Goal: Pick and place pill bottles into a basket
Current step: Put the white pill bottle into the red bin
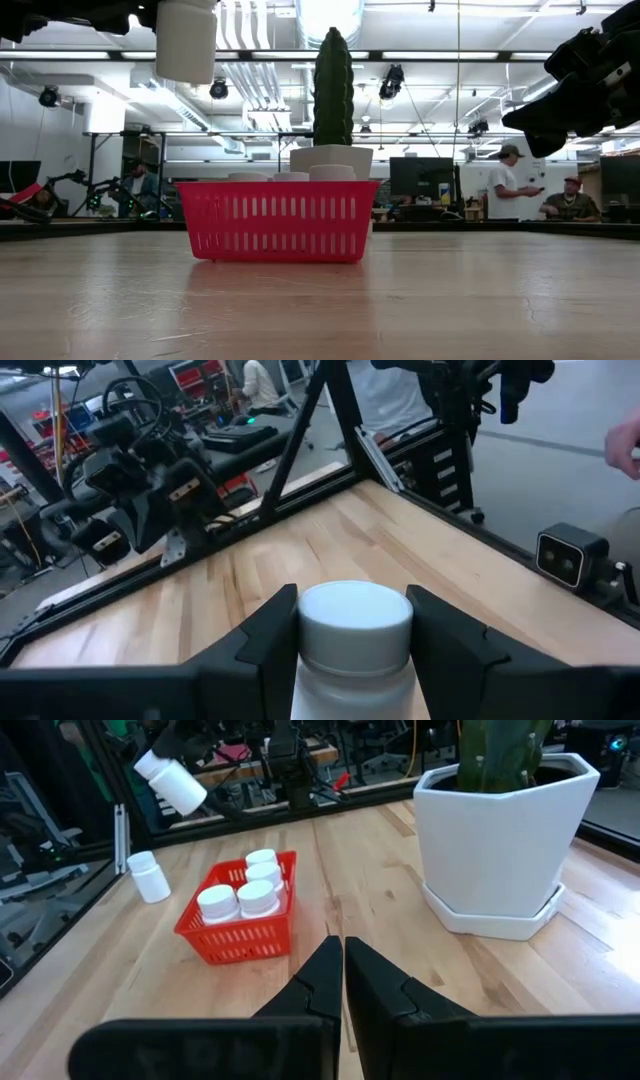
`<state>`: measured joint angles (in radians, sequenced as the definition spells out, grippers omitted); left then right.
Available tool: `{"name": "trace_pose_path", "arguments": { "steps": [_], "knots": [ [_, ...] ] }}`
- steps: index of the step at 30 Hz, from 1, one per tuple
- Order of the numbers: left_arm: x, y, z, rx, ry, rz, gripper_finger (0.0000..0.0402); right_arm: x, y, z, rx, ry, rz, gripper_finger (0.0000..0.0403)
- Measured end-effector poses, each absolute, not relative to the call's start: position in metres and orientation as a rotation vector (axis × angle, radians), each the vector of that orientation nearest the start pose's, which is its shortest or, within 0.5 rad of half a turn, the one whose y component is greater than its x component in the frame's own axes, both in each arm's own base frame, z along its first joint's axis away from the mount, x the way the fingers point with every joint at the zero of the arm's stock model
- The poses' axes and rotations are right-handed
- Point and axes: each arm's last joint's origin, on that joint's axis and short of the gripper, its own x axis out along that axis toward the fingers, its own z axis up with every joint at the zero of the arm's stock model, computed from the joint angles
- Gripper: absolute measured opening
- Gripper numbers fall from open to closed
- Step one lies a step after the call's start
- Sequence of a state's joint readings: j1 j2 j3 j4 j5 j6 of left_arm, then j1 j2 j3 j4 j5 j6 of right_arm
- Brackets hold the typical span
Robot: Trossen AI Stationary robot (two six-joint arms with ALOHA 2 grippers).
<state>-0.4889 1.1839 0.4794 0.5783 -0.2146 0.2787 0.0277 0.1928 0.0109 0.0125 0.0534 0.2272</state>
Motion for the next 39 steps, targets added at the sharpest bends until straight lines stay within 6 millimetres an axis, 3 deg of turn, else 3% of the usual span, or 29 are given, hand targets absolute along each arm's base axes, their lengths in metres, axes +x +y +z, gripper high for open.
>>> {"name": "trace_pose_path", "arguments": {
  "steps": [22,39],
  "knots": [
    [0.204,-0.099,0.199,0.294,0.060,-0.279,0.0140,0.108,0.001,0.152,0.219,0.165,-0.044,0.0008],
    [0.198,-0.094,0.191,0.253,0.014,-0.281,0.0140,0.108,0.001,0.153,0.219,0.165,-0.044,0.0009]
  ]
}}
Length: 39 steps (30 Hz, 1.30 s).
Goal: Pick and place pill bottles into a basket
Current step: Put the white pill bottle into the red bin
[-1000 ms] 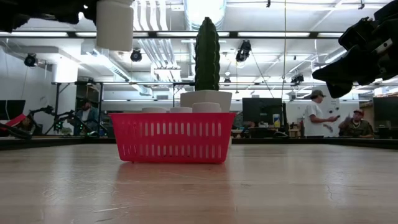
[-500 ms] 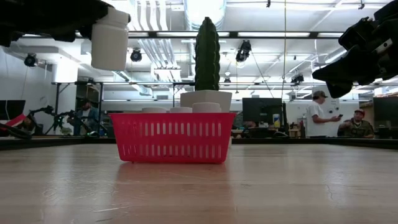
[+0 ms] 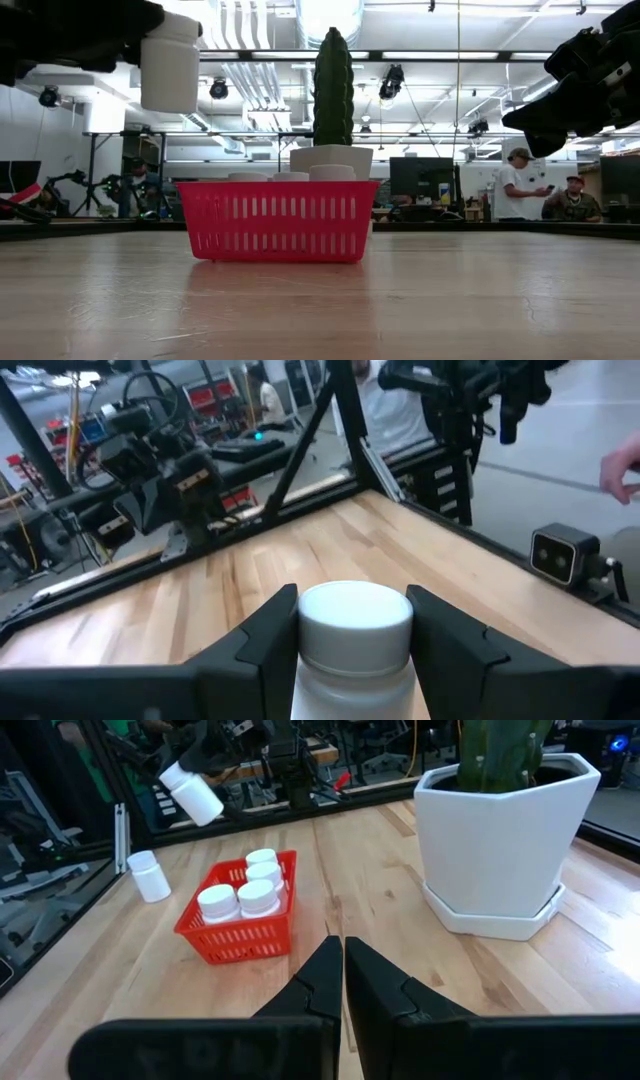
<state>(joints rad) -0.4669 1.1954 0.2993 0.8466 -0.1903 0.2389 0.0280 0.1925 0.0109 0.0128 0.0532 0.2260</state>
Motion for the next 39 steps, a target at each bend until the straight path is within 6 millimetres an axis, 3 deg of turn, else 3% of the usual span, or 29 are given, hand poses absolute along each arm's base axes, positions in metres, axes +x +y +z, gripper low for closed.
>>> {"name": "trace_pose_path", "arguments": {
  "steps": [7,27,39],
  "knots": [
    [0.189,-0.085,0.180,0.218,-0.020,-0.276,0.0140,0.108,0.001,0.153,0.220,0.165,-0.044,0.0009],
    [0.185,-0.079,0.183,0.168,-0.117,-0.324,0.0140,0.108,0.001,0.153,0.220,0.165,-0.045,0.0009],
    [0.194,-0.083,0.172,0.159,-0.155,-0.328,0.0140,0.108,0.001,0.153,0.219,0.165,-0.045,0.0008]
  ]
}}
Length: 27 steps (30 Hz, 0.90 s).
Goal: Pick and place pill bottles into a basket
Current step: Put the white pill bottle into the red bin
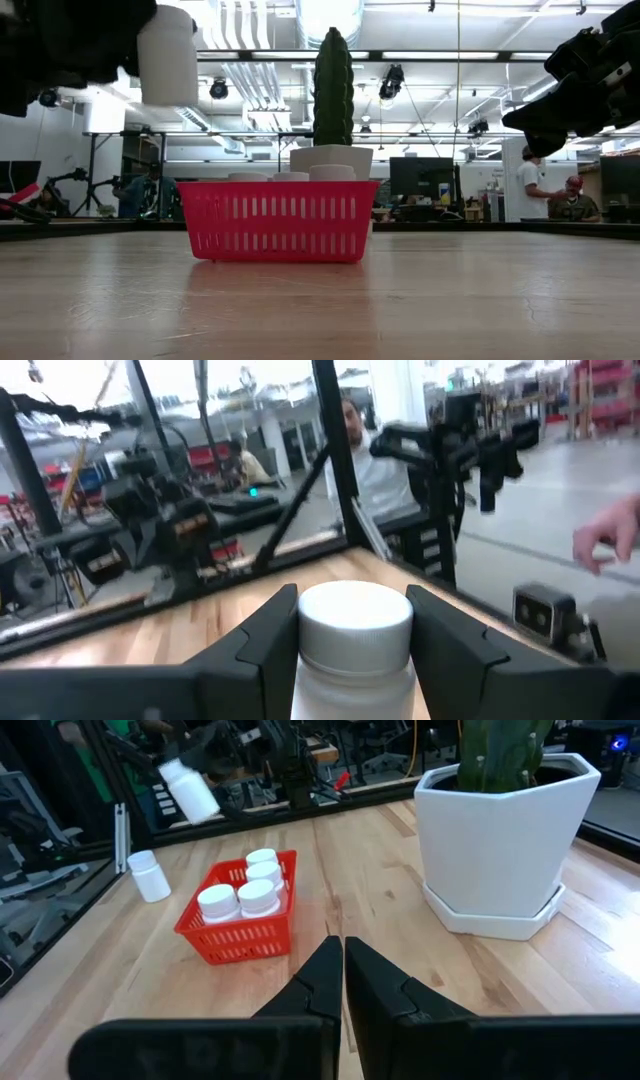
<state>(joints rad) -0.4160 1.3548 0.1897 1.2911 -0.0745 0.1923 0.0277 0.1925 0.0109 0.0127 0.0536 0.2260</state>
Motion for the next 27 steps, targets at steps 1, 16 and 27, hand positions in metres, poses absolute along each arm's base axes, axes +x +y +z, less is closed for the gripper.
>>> {"name": "trace_pose_path", "arguments": {
  "steps": [1,16,27],
  "knots": [
    [0.194,-0.084,0.170,0.164,-0.143,-0.331,0.0140,0.108,0.001,0.152,0.219,0.165,-0.044,0.0008],
    [0.203,-0.086,0.157,0.169,-0.157,-0.347,0.0140,0.108,0.001,0.153,0.219,0.165,-0.045,0.0008],
    [0.208,-0.082,0.149,0.190,-0.146,-0.320,0.0140,0.108,0.001,0.153,0.219,0.165,-0.044,0.0008]
  ]
}}
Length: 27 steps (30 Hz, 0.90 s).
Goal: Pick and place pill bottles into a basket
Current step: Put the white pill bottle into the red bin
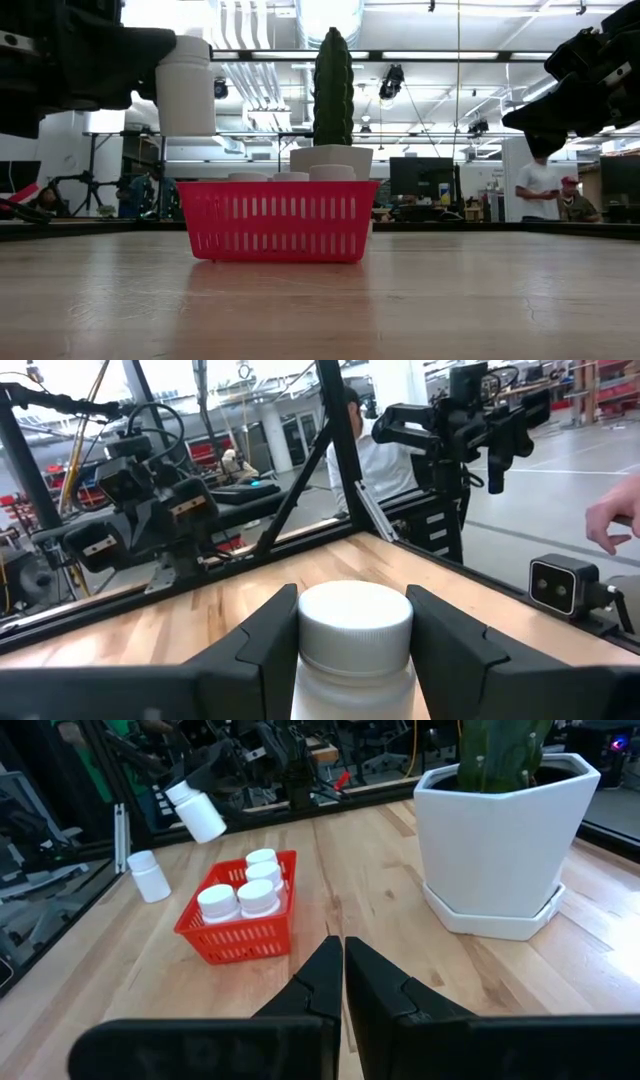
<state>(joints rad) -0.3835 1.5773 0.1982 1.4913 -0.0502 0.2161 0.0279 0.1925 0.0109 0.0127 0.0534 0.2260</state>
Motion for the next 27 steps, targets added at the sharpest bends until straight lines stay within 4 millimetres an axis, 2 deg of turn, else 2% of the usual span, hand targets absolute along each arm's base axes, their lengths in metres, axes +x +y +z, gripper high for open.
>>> {"name": "trace_pose_path", "arguments": {
  "steps": [9,15,27],
  "knots": [
    [0.210,-0.079,0.147,0.192,-0.142,-0.303,0.0140,0.108,0.001,0.153,0.218,0.165,-0.044,0.0009],
    [0.220,-0.082,0.145,0.193,-0.142,-0.299,0.0140,0.108,0.001,0.152,0.218,0.165,-0.045,0.0009],
    [0.227,-0.075,0.132,0.200,-0.106,-0.270,0.0140,0.108,0.001,0.153,0.219,0.165,-0.044,0.0008]
  ]
}}
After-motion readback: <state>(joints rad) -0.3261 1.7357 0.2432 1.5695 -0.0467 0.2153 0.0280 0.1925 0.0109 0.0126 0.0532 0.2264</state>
